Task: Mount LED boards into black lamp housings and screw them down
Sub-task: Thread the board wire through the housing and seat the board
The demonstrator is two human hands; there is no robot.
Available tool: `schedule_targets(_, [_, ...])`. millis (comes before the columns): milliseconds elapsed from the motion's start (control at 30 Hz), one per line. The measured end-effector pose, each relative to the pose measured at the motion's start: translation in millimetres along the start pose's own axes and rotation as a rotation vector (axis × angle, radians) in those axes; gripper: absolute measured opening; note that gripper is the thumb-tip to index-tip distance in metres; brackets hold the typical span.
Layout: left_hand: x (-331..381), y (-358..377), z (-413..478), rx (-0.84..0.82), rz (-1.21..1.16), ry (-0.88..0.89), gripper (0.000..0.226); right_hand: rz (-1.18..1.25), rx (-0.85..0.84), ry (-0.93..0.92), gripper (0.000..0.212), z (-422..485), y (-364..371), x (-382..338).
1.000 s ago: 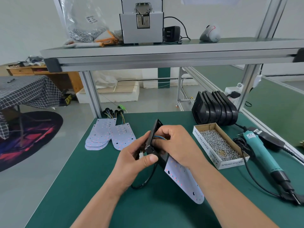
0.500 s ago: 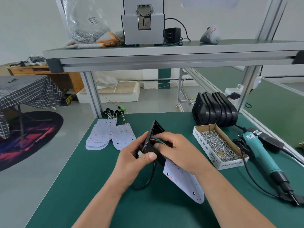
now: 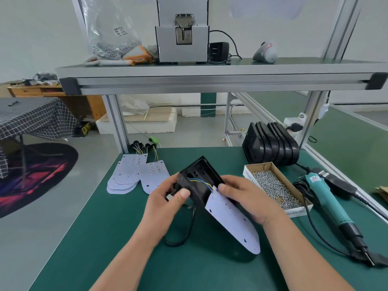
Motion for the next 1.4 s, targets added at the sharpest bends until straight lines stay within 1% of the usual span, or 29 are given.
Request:
schedule_targets(33, [0,0,0,0.031,0.02,0.001,0.051,0.106,0.027,0.022,0.023,0,-2,1])
schedule_targets(100, [0,0,-1,0.05,0.019,-0.004,0.042,0.249,0.063,0.064,0.027,0,-6,2])
schedule_targets(200, [-2,2,0,0.052,0.032,0.004,0.033,0.309,0.073,0.069,0.028,0,-8,0])
schedule_targets(300, [-7,3,3,0.105,0.13,0.015,0.012,0.314,0.081,0.087,0.022,-1,-6,-1])
schedule_targets(367, [-7,3,4,0.189,0.319,0.129,0.03,0.291,0.076,0.101,0.022,-5,-4,-3])
schedule_targets(433, [-6,4,4,0.2,0.465,0.243,0.04,0.281,0.069,0.105,0.024,-9,-2,-6])
schedule_targets(467, [-7,5,4,0.185,0.482,0.252,0.049,0.293,0.075,0.111,0.025,-11,0,-6])
schedule_targets(533, [-9,7,0,0.169,0.439,0.221,0.066,0.315,0.107,0.124,0.031,-14,4,-5])
schedule_targets(567, [-9,8,-1,0.157,0.417,0.236,0.069,0.321,0.127,0.126,0.03,-16,6,-4])
schedule_targets(633, [-8,12,-4,0.117,0.422,0.301,0.064,0.348,0.18,0.129,0.025,-20,12,-1])
schedule_targets(700, [-7,15,-4,0.08,0.417,0.303,0.063,0.37,0.246,0.137,0.032,-22,17,5])
schedule_targets(767, [-10,17,-5,0.043,0.397,0.259,0.06,0.365,0.309,0.155,0.038,-23,20,10])
schedule_targets(833, [-10,17,-7,0.045,0.374,0.222,0.047,0.371,0.357,0.174,0.031,-23,20,12])
schedule_targets(900, [-4,13,-10,0.082,0.317,0.22,0.032,0.386,0.412,0.191,0.021,-23,16,14])
schedule_targets(933, [-1,12,-12,0.079,0.289,0.218,0.028,0.398,0.433,0.193,0.021,-23,14,15])
schedule_targets(1000, [1,10,-16,-0.008,0.254,0.188,0.025,0.423,0.461,0.2,0.029,-23,11,17])
schedule_targets(1100, [-2,11,-15,-0.25,0.295,0.045,0.029,0.451,0.487,0.212,0.035,-23,6,19])
schedule_targets(1167, [-7,12,-14,-0.403,0.388,-0.012,0.042,0.463,0.503,0.221,0.033,-23,4,19])
schedule_targets(1200, [-8,14,-13,-0.461,0.44,-0.031,0.045,0.467,0.506,0.223,0.031,-23,3,19])
schedule_targets(1233, [-8,15,-13,-0.5,0.476,-0.048,0.043,0.47,0.511,0.225,0.028,-24,2,19])
schedule_targets(1267, [-9,15,-13,-0.522,0.496,-0.055,0.036,0.471,0.518,0.225,0.026,-24,0,19])
schedule_targets(1333, [-11,9,-13,-0.53,0.525,-0.032,0.013,0.469,0.535,0.219,0.026,-25,-3,18])
schedule_targets(1367, [-12,5,-13,-0.533,0.549,-0.04,0.012,0.469,0.54,0.213,0.028,-24,-4,18])
schedule_targets(1400, [-13,2,-13,-0.531,0.579,-0.065,0.017,0.47,0.543,0.209,0.028,-25,-4,17])
Point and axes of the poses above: each hand's wrist, its own z-axis towards the middle knuckle, its own y-axis out of the palm, x = y × z, the point moved 3 cm from there along z, towards the middle knuckle, and after that the axes turned 9 degrees about -z, right-handed, at the moved point
